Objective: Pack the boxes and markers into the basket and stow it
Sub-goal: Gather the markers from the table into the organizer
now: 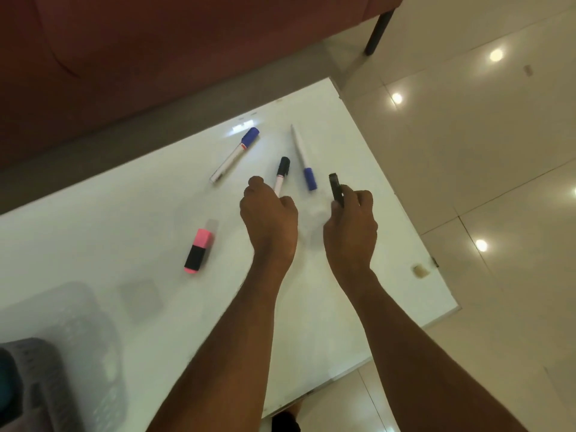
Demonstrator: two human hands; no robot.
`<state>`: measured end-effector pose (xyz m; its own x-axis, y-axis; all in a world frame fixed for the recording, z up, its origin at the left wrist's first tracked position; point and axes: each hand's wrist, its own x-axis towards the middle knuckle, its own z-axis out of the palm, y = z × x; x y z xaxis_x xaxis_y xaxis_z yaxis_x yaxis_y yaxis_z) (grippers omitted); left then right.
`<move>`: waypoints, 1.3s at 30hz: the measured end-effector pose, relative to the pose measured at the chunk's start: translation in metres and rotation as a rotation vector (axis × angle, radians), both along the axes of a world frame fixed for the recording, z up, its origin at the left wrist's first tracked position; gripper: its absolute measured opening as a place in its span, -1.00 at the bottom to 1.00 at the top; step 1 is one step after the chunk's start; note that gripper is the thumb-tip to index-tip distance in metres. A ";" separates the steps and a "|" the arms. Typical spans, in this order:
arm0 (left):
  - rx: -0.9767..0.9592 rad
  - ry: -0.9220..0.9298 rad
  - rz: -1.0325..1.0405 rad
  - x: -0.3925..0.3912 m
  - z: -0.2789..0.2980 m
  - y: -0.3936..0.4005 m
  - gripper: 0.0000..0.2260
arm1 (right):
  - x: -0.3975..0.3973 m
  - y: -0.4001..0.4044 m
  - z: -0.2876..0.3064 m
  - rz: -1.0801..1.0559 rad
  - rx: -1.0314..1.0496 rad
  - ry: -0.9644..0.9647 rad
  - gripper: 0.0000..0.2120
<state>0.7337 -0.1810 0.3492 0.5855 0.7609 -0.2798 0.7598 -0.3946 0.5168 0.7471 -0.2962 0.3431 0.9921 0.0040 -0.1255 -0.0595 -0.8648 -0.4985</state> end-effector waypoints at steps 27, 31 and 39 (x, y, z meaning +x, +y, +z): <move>0.177 -0.068 -0.133 0.010 -0.010 0.082 -0.75 | 0.042 0.070 -0.002 0.003 0.302 0.267 -0.78; -0.110 -0.249 0.078 -0.023 0.014 0.075 -0.76 | 0.012 0.080 0.018 -0.105 0.622 0.443 -0.90; -0.442 -0.533 0.255 -0.125 0.065 0.104 -0.86 | -0.072 0.128 0.074 0.008 0.976 0.392 -0.71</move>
<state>0.6085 -0.0766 0.4140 0.5474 0.7738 -0.3188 0.4018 0.0912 0.9112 0.6748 -0.1679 0.4174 0.8821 0.2830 -0.3765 -0.3634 -0.0994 -0.9263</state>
